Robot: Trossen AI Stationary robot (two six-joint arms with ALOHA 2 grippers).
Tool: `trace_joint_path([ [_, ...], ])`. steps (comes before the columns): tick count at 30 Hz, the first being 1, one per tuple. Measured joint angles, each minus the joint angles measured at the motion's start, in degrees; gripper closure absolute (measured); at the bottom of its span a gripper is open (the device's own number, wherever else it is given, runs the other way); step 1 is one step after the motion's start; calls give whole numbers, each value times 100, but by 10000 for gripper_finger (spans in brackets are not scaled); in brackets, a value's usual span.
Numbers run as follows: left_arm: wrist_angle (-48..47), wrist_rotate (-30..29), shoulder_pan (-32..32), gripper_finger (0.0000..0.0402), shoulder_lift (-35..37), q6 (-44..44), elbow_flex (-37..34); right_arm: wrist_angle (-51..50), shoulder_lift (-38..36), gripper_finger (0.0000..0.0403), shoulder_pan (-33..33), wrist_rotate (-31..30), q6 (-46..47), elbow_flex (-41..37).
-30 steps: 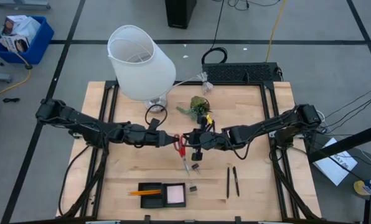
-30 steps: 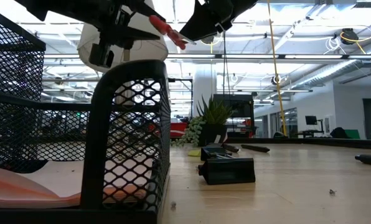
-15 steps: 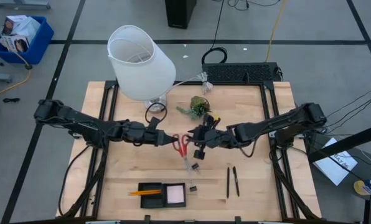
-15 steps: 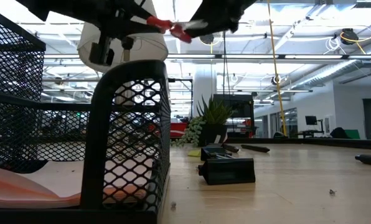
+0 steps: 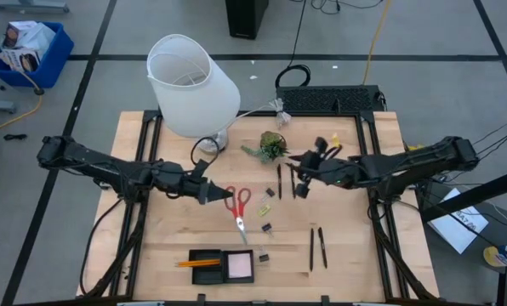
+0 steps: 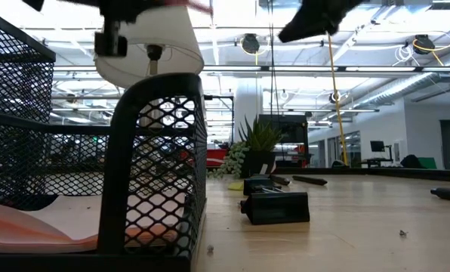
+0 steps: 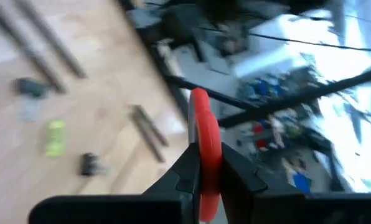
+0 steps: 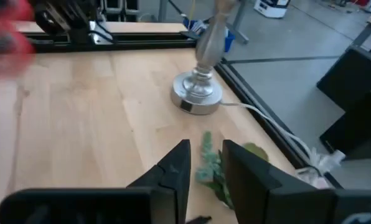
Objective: Pick and place office supplies into organizer
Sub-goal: Put the red scissors into the mesh desk organizer
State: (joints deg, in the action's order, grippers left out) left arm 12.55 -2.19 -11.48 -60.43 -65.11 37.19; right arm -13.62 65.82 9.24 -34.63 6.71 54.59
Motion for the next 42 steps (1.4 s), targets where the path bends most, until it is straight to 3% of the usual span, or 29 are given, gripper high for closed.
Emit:
trace_joint_path([
  [6, -76, -31, -395, 368, 708, 586, 4, 1112, -680, 324, -21, 39, 557, -1058],
  [14, -422, -1239, -1697, 358, 1447, 1633, 4, 3293, -934, 324, 31, 945, 903, -2256],
  [20, -1318, -1499, -2436, 368, 1552, 2043, 4, 3595, -862, 324, 19, 909, 887, -2301],
  [26, -1824, -1850, -2796, 368, 1538, 2496, 7, 3931, -861, 325, -97, 884, 791, -2301],
  [30, -2175, -2176, -2891, 358, 1524, 2710, 7, 4280, -861, 325, -103, 500, 963, -2301],
  [39, -2114, -2031, -3162, 368, 1210, 2547, 7, 4292, -859, 325, -105, 291, 974, -2301],
  [42, -2100, -2068, -3271, 355, 1002, 2656, 7, 4292, -859, 325, -105, 241, 974, -2301],
])
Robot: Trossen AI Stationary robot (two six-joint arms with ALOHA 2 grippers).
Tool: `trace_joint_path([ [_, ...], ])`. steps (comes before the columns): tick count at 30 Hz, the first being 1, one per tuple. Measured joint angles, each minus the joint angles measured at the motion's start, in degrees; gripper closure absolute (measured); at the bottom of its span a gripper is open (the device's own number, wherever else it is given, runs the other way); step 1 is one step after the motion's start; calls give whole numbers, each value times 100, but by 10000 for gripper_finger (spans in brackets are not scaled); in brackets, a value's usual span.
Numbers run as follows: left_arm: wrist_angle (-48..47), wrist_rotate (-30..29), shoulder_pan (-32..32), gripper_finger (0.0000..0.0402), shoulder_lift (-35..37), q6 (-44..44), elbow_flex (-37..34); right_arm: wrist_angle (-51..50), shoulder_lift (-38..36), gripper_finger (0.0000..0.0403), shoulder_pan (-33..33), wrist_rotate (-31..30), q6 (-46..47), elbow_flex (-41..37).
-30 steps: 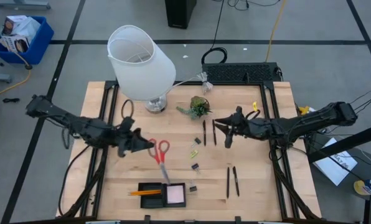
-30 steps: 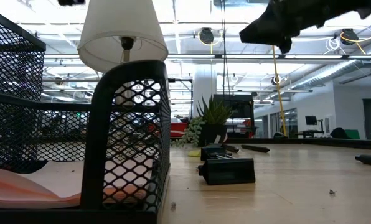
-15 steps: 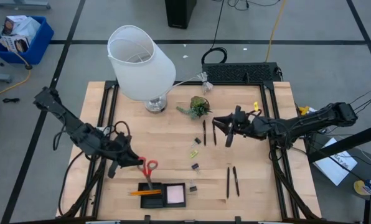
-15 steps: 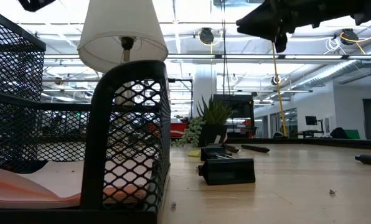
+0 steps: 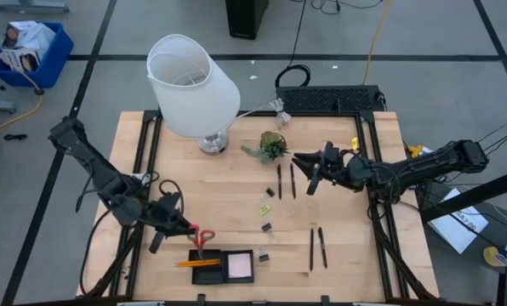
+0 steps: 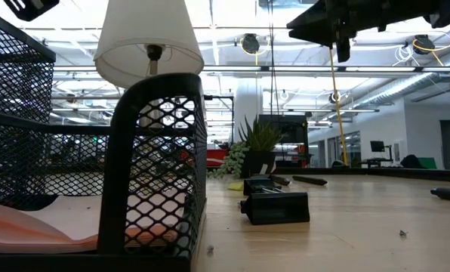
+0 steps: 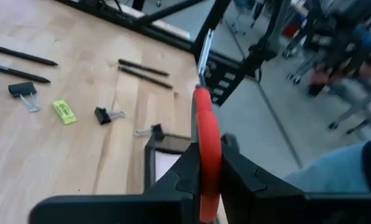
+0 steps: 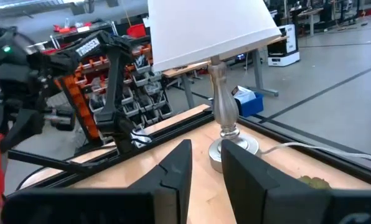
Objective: Pick and place office supplies into organizer
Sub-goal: Put the red scissors into the mesh desk organizer, then put the middle black binder clip into the mesh desk organizer
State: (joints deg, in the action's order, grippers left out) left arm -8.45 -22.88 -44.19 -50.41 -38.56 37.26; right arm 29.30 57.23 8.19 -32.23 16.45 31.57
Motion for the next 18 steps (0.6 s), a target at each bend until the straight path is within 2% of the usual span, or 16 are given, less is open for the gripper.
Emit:
trace_joint_path([
  [5, 79, 77, -117, 332, -422, 329, 0, -52, 2, 325, 2, -256, 109, 0],
  [15, 521, 179, -92, 375, -809, 291, 0, -92, 2, 325, 2, -253, 248, 0],
  [18, 518, 182, 16, 381, -746, -6, 0, -40, 2, 325, 2, -247, 1082, 0],
])
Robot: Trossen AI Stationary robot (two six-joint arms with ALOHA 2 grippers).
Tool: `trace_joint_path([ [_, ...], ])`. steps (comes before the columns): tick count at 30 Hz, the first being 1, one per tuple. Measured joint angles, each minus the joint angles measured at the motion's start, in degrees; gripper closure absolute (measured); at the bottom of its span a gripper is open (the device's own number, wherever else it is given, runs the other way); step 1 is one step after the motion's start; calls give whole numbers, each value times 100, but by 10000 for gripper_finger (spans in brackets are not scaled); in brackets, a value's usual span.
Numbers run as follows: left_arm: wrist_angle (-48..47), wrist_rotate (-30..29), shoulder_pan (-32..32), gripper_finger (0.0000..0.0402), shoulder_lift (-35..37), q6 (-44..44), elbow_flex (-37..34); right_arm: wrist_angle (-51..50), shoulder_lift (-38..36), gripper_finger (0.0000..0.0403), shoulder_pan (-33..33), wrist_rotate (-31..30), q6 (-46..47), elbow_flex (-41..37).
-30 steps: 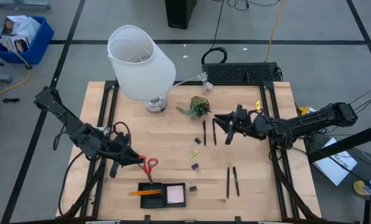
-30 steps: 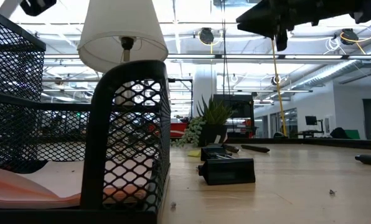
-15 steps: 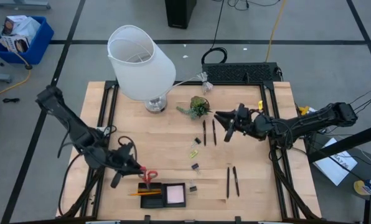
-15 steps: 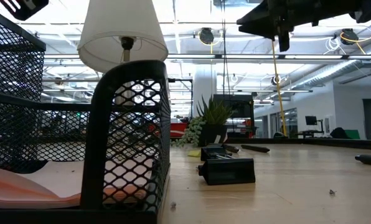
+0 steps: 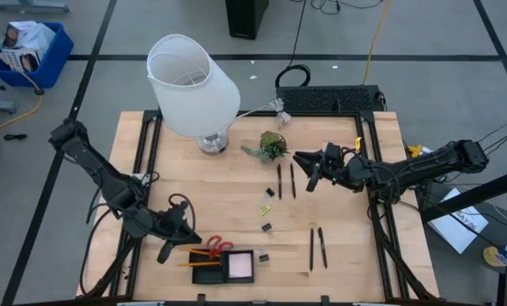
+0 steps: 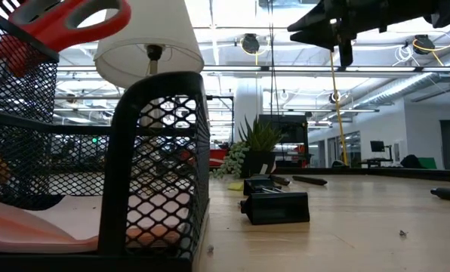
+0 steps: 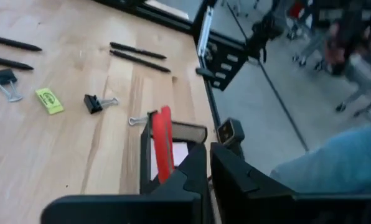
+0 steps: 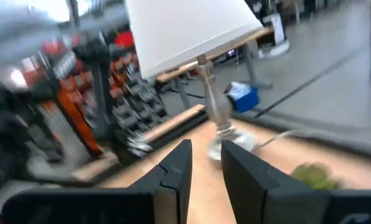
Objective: Pick and place office supplies into organizer
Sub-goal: Put the middle black binder clip into the mesh desk organizer
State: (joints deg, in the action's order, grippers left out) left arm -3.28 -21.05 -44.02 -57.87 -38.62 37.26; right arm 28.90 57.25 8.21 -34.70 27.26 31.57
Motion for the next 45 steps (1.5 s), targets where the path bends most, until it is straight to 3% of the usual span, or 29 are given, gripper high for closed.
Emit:
trace_joint_path([
  [4, 38, 2, 210, 379, 200, -356, 0, 3, 0, 325, -39, 16, 1465, 0],
  [10, 99, -250, 768, 369, 713, -1137, 0, -7, 0, 325, -35, 33, 2446, 0],
  [15, 177, -260, 1333, 369, 903, -1855, 0, -47, 0, 325, -39, 26, 2349, 0],
  [20, 893, -154, 1750, 341, 592, -1537, 0, -73, -28, 325, -36, 87, 972, 2],
  [27, 1876, -36, 2455, 246, -420, -1862, 2, -860, -113, 325, -35, 1258, 875, 2],
  [32, 2240, -1, 2887, 191, -1081, -2857, 2, -1358, -355, 325, -26, 2352, 1389, 2],
  [35, 2676, 18, 2986, 185, -1328, -2897, 2, -1342, -527, 325, -23, 2876, 1347, 2],
  [45, 3028, 307, 3418, 216, -1569, -2797, 2, -1467, -795, 325, -24, 3025, 1795, 2],
])
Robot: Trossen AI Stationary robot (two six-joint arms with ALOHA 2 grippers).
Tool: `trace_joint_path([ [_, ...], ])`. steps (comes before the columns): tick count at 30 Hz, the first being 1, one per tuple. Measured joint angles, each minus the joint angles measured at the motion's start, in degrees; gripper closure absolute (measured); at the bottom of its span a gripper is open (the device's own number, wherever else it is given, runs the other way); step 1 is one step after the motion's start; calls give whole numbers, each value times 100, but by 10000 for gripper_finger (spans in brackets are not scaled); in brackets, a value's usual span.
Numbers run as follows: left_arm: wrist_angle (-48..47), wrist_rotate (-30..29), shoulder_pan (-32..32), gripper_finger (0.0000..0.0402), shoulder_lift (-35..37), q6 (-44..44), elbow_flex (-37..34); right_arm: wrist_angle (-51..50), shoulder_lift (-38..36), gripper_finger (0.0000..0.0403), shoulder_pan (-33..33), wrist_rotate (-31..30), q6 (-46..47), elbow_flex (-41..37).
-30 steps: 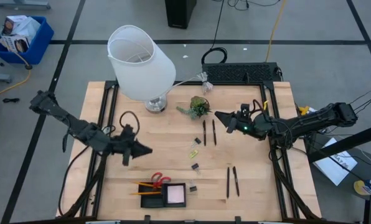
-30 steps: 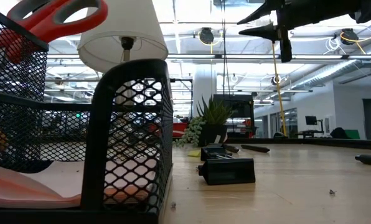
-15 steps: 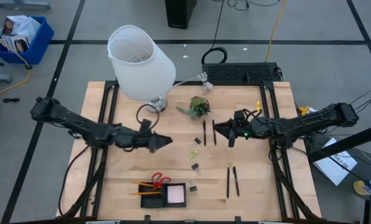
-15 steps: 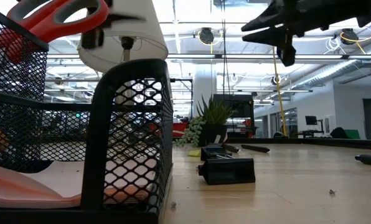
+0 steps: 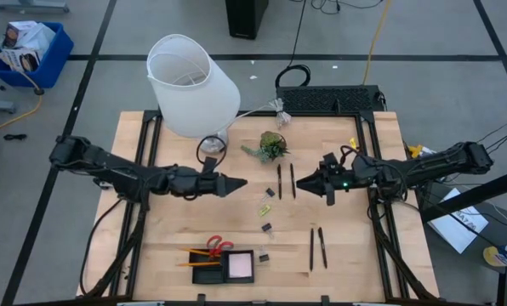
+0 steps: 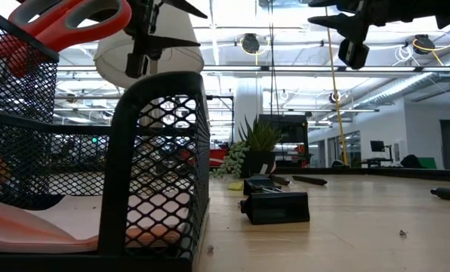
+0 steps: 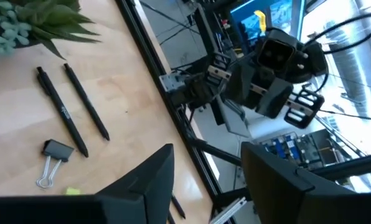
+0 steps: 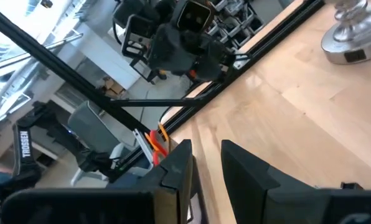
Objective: Pick and place office supplies into organizer
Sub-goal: Put the middle black binder clip into the mesh desk organizer
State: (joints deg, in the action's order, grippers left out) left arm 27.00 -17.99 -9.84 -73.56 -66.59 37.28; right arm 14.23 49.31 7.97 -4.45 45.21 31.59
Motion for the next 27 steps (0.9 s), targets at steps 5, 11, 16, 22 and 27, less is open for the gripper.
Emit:
trace_joint_path([
  [5, 32, 292, 199, 229, 26, 28, 0, 42, 118, 325, -2, -129, 7, 0],
  [11, 24, 808, 351, 231, 26, 72, 0, 24, 640, 325, -2, -297, 17, 0],
  [16, 24, 983, 377, 231, 26, 47, 0, 30, 1176, 325, 111, -6, -170, 0],
  [22, 23, 1214, 415, 231, 52, -61, 0, 476, 1811, 325, 291, 484, -1568, 2],
  [27, 28, 1454, 415, 231, 52, -407, 0, 894, 2506, 325, 184, 906, -1853, 2],
])
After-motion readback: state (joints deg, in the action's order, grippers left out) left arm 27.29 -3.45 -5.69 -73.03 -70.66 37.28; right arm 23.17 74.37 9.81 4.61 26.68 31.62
